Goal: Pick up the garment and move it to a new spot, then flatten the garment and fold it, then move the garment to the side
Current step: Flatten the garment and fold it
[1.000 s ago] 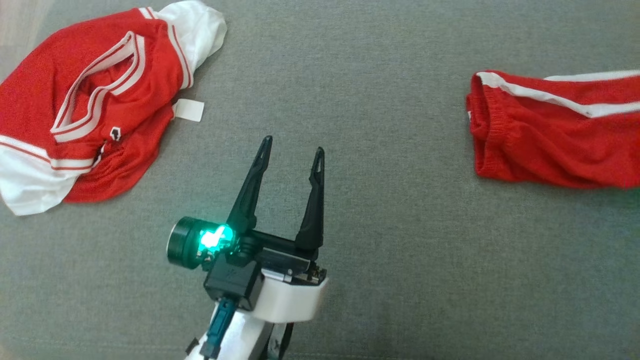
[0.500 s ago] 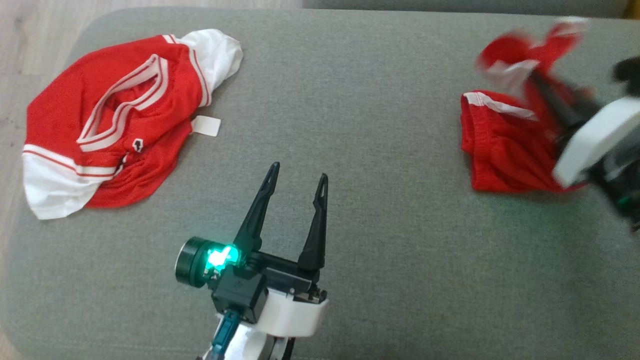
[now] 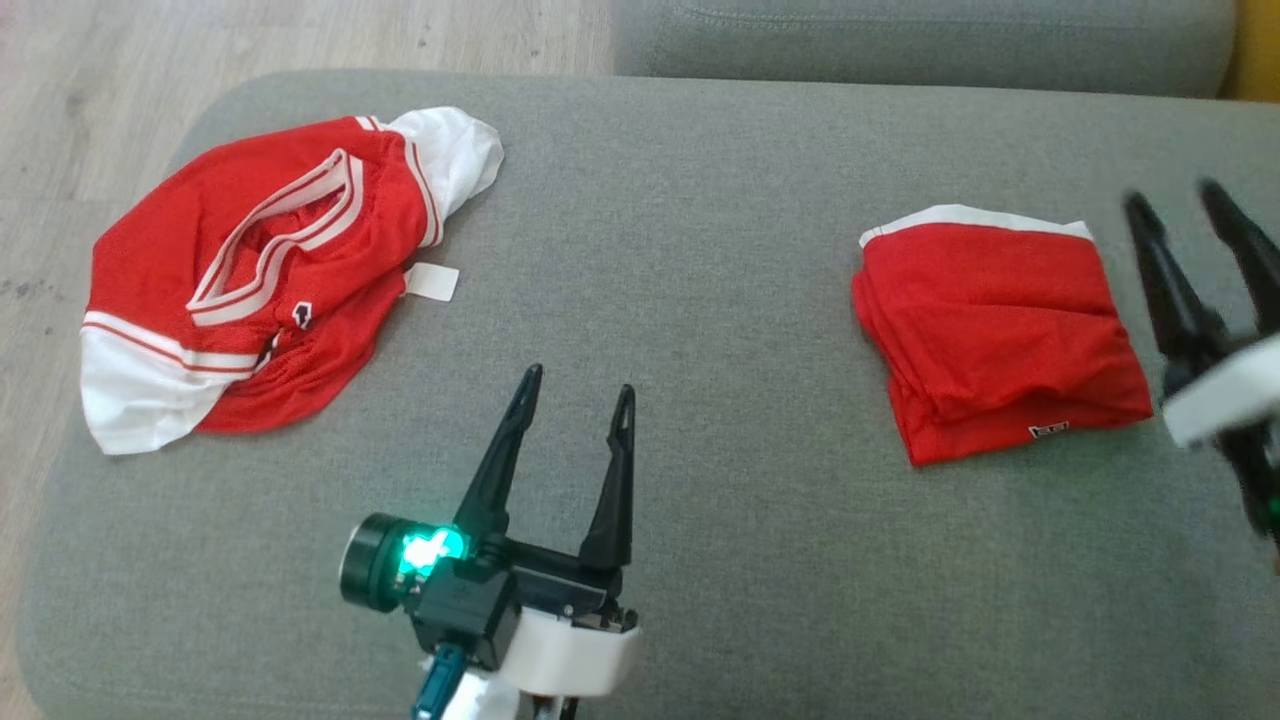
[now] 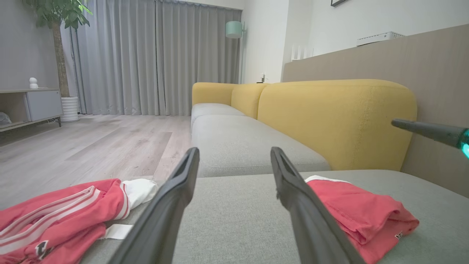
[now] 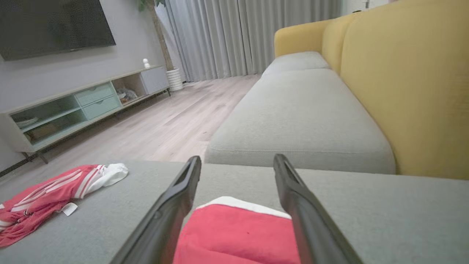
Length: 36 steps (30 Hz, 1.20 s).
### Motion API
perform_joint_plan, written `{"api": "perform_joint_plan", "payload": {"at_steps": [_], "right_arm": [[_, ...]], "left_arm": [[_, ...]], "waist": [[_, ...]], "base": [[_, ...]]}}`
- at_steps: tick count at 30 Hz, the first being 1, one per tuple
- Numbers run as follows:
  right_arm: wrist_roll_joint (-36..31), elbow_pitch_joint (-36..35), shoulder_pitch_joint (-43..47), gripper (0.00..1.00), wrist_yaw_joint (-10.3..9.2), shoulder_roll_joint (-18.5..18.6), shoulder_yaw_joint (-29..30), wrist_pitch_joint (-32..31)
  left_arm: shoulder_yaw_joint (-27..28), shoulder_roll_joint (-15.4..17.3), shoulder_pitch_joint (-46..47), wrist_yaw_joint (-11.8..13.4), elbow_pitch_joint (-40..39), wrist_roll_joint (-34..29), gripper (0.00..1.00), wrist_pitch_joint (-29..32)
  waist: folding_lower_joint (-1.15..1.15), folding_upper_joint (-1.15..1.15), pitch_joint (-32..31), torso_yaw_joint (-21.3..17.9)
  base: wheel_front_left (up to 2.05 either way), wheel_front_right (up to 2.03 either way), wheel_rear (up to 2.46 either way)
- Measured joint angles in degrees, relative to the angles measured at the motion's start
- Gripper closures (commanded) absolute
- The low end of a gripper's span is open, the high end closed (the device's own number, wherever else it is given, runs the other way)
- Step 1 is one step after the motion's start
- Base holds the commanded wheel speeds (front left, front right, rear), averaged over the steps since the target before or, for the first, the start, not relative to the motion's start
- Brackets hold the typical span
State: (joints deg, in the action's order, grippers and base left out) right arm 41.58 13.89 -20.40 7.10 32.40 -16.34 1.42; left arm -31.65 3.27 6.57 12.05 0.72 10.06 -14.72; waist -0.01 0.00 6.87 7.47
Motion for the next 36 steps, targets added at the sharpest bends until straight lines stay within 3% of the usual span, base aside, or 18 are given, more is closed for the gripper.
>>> {"api": "perform_joint_plan", "payload": {"at_steps": [9,13,22,36], "right_arm": [[-8.98,0.59,12.72,0.00,0.00,-7.25,6.09,11.74],[-12.93,1.18,17.82,0.00,0.00,-12.25,7.16,12.79],[-24.60,-4.71,27.46,0.00,0.00,-20.51,9.71,12.85],[-28.51,-3.72,29.57,0.00,0.00,-22.88,11.13,12.88]], "left_arm": [[3.70,0.16,-4.77,1.14,0.66,-0.05,0.00,0.00],[6.15,0.52,-9.61,1.67,1.63,0.04,0.00,0.01],[11.59,0.42,-12.90,2.14,2.81,-0.42,0.00,0.01],[14.89,0.22,-15.28,0.29,5.93,-3.05,0.00,0.01]], "waist": [[0.00,0.00,-4.14,-0.84],[-0.01,0.00,-6.60,-2.41],[0.00,0.00,-10.18,-4.36],[0.01,0.00,-10.70,-5.10]], "base": [[0.00,0.00,0.00],[0.00,0.00,0.00],[0.00,0.00,0.00],[0.00,0.00,0.00]]}}
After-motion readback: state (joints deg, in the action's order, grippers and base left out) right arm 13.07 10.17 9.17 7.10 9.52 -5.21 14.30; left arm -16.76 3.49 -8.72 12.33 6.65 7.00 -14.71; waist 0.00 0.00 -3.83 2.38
